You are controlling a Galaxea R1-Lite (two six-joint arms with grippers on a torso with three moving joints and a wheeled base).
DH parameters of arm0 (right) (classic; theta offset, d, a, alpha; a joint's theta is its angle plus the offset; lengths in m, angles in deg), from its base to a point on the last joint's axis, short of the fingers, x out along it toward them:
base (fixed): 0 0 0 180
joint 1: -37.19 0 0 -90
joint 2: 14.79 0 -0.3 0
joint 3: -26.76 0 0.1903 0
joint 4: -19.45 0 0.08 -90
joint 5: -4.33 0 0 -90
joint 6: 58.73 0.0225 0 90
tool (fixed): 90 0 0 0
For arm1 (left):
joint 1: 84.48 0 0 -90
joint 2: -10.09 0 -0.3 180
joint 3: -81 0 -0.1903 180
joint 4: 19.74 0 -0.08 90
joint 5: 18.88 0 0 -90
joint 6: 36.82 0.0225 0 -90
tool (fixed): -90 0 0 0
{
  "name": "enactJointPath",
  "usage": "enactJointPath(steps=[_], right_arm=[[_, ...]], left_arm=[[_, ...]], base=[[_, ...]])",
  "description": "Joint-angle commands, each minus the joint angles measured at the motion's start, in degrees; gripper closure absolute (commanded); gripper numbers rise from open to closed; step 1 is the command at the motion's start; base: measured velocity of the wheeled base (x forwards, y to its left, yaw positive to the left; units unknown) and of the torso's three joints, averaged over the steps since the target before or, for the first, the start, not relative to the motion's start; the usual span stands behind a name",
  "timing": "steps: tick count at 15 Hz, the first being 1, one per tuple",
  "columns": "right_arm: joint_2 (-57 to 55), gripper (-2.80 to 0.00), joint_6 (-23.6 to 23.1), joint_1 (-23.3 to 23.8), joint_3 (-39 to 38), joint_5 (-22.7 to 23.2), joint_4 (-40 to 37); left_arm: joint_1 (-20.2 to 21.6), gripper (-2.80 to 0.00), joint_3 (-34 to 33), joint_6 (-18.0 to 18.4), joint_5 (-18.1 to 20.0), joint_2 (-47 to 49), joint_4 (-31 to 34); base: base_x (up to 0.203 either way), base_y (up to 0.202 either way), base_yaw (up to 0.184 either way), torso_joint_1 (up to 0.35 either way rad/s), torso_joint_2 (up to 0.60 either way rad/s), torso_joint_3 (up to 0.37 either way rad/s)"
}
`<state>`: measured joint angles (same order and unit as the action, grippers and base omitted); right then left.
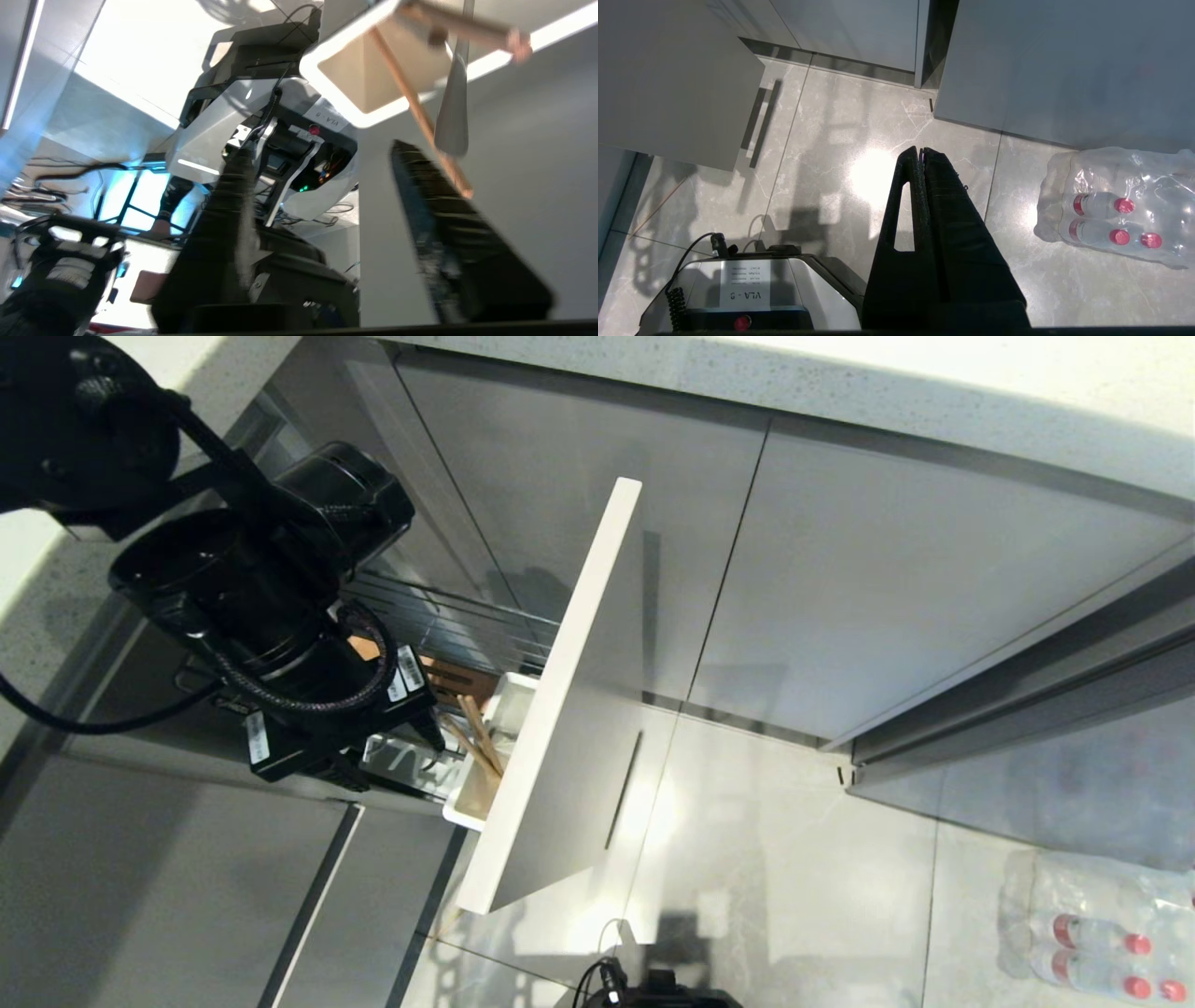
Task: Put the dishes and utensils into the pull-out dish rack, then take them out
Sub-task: Take the chopsticks out of the cupboard
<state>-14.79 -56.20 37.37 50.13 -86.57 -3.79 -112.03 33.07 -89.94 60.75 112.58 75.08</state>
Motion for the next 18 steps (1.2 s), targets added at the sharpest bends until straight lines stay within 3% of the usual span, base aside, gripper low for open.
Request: enactJointPath(steps=[1, 7, 11, 18], right_arm=[[0.0, 0.00, 0.0, 0.0, 0.0, 0.0, 0.0], [0.0, 0.00, 0.0, 0.0, 0.0, -0.1, 0.0], [0.0, 0.00, 0.0, 0.0, 0.0, 0.0, 0.0], [-0.1, 0.00, 0.0, 0.0, 0.0, 0.0, 0.0]], left_arm=[[0.7, -2.80, -0.1, -0.3, 0.1, 1.5, -0.5], [2.2, -2.80, -1.3, -0.4, 0.6, 3.1, -3.4], [3.0, -2.80, -1.7, -0.3, 3.6, 4.0, -5.7], [4.9, -2.80, -2.5, -0.3, 3.6, 4.5, -7.6]], base=[[0.000, 0.000, 0.000, 0.000, 0.00, 0.000], [0.000, 0.000, 0.000, 0.000, 0.00, 0.000], [0.000, 0.000, 0.000, 0.000, 0.00, 0.000], [0.000, 0.000, 0.000, 0.000, 0.00, 0.000]])
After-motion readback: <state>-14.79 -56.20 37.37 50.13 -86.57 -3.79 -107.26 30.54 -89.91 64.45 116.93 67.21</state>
